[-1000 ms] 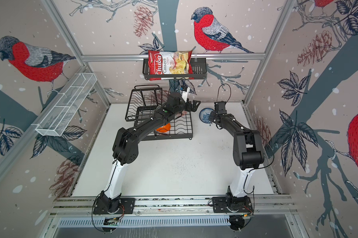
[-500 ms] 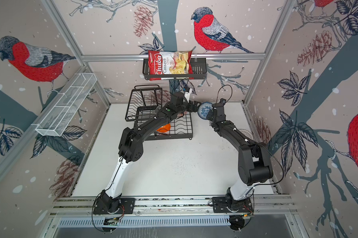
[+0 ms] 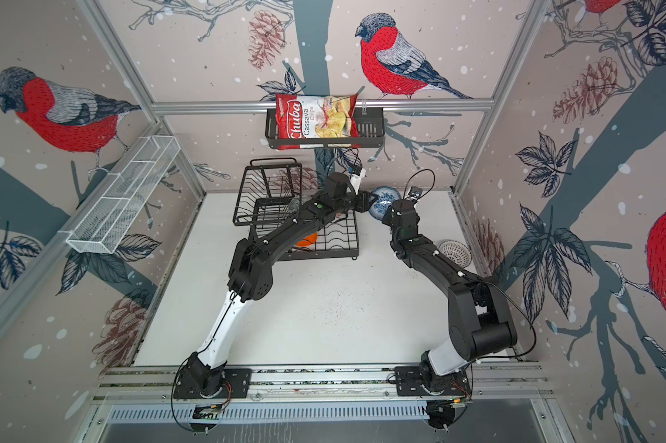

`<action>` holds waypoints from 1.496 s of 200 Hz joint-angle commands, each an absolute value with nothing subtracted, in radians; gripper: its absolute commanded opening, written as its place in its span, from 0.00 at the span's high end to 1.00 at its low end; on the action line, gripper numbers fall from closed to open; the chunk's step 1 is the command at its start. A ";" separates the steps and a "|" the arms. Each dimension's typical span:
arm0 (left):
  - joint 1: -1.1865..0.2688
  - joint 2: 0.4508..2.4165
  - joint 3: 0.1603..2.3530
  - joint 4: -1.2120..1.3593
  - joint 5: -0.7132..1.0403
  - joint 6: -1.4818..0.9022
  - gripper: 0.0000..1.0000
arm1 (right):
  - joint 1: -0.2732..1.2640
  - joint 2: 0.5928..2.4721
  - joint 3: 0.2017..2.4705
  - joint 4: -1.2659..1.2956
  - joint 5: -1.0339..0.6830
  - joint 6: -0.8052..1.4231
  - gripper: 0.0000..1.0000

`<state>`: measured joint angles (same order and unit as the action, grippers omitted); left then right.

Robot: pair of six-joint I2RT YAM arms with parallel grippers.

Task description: Load the bowls into the dish rack

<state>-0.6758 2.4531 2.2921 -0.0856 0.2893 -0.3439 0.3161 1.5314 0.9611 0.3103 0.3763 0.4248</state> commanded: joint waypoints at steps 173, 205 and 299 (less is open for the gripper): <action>-0.663 2.083 1.581 0.579 -0.121 -0.353 1.00 | 0.283 1.438 1.004 0.367 -0.012 0.828 0.19; -0.676 2.060 1.487 0.718 -0.225 -0.312 1.00 | 0.311 1.377 0.928 0.499 -0.061 0.978 0.18; -0.770 2.099 1.447 0.911 -0.376 -0.128 1.00 | 0.357 1.444 0.872 0.783 -0.207 1.258 0.18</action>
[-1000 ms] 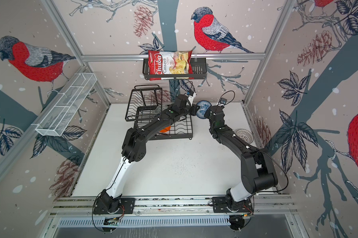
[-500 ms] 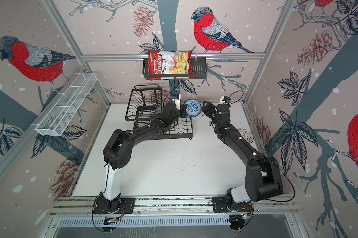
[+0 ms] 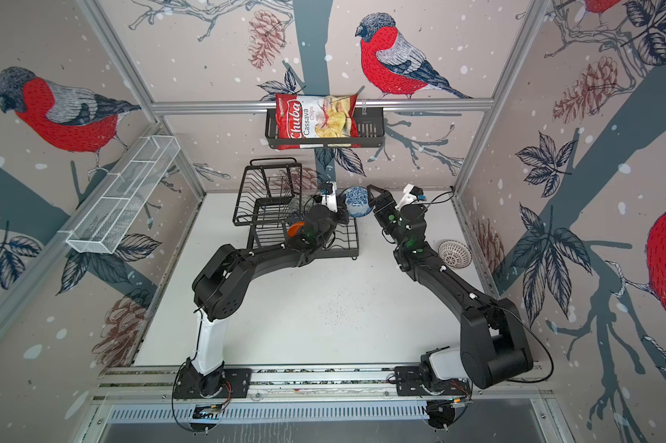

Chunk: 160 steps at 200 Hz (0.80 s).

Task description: Load the bowls into the dish rack

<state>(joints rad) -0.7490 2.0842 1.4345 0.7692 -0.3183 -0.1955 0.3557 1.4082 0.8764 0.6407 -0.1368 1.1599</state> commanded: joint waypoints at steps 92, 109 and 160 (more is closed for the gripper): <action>-0.846 2.117 1.433 1.026 -0.401 0.008 1.00 | 0.314 1.552 0.826 0.977 -0.219 1.361 0.53; -0.851 2.108 1.418 1.050 -0.408 0.031 1.00 | 0.304 1.556 0.821 1.003 -0.215 1.361 0.64; -0.851 2.084 1.364 1.135 -0.408 0.054 1.00 | 0.300 1.536 0.820 1.002 -0.212 1.307 0.90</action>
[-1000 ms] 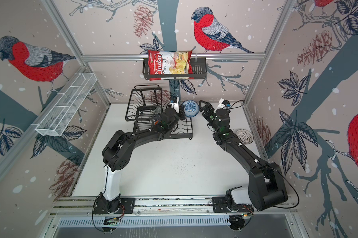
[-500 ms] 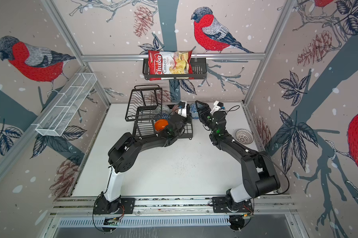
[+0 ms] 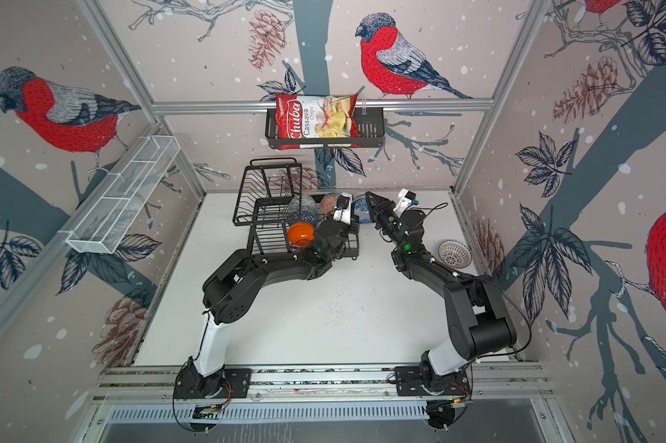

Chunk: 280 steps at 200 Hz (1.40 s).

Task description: Load the bowls into the dish rack

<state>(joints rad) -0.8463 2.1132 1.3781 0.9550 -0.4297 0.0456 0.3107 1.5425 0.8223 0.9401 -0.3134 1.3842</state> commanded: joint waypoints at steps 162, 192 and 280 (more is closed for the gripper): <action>-0.923 2.100 1.289 1.395 -0.484 0.279 1.00 | 0.279 1.508 0.814 0.930 -0.168 1.368 0.86; -0.922 2.100 1.292 1.386 -0.481 0.272 1.00 | 0.283 1.508 0.809 0.948 -0.174 1.359 0.99; -0.892 2.059 1.298 1.264 -0.492 0.190 0.86 | 0.292 1.513 0.800 1.057 -0.209 1.307 1.00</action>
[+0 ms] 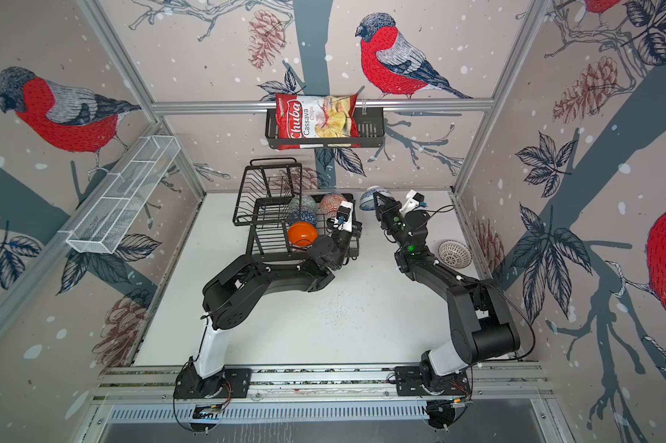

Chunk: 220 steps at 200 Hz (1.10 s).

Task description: Load the bowls into the dish rack

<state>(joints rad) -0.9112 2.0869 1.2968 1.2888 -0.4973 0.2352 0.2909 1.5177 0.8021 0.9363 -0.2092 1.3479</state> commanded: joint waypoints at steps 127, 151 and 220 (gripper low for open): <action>-0.654 1.840 1.559 0.393 -0.005 -0.187 0.03 | 0.358 1.762 0.910 1.159 -0.267 1.346 1.00; -0.633 1.815 1.538 0.390 -0.013 -0.209 0.02 | 0.387 1.843 0.968 1.174 -0.287 1.366 1.00; -0.607 1.815 1.534 0.383 0.000 -0.242 0.02 | 0.449 2.004 1.074 1.168 -0.291 1.412 1.00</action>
